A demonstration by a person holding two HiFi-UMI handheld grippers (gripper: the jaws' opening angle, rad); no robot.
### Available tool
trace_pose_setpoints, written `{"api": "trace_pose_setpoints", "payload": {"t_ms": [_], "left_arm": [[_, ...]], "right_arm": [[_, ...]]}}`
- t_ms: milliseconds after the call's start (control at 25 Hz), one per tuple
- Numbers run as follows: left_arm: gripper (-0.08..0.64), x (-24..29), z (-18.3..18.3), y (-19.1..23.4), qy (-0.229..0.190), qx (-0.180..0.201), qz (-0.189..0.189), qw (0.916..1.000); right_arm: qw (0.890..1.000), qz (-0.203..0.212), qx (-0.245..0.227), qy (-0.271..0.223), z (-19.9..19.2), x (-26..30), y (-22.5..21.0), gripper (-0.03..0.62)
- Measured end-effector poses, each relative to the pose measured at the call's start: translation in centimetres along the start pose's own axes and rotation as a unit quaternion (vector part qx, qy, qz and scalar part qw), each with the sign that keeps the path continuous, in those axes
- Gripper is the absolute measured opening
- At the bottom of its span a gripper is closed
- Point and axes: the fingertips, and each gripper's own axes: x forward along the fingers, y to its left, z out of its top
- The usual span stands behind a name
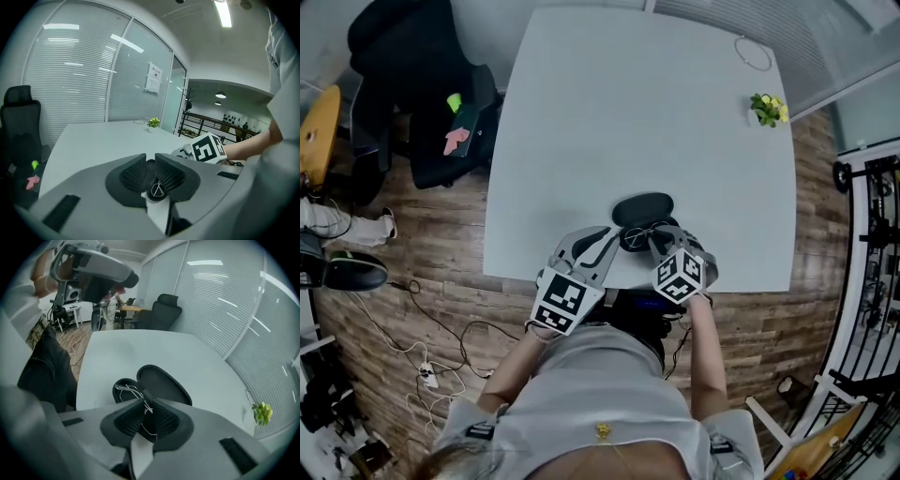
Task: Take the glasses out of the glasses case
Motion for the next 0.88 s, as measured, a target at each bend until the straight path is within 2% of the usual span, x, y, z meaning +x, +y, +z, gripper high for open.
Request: {"api": "trace_pose_setpoints", "payload": {"t_ms": [160, 400, 680, 880], "left_arm": [[0.06, -0.4, -0.1, 0.6, -0.001, -0.005, 0.01, 0.9999], [0.061, -1.2, -0.1, 1.1, -0.005, -0.017, 0.024, 0.9996], [0.063, -1.7, -0.6, 1.6, -0.001, -0.03, 0.034, 0.999], [0.064, -2.0, -1.1, 2.1, 0.004, -0.033, 0.044, 0.9985]], "right_arm": [[0.997, 0.018, -0.061, 0.03, -0.6, 1.1, 0.5, 0.061], [0.986, 0.043, -0.143, 0.075, -1.2, 2.4, 1.2, 0.071], [0.97, 0.063, -0.207, 0.112, -2.1, 3.7, 1.0, 0.072], [0.966, 0.086, -0.221, 0.107, -2.1, 3.9, 1.3, 0.053]]}}
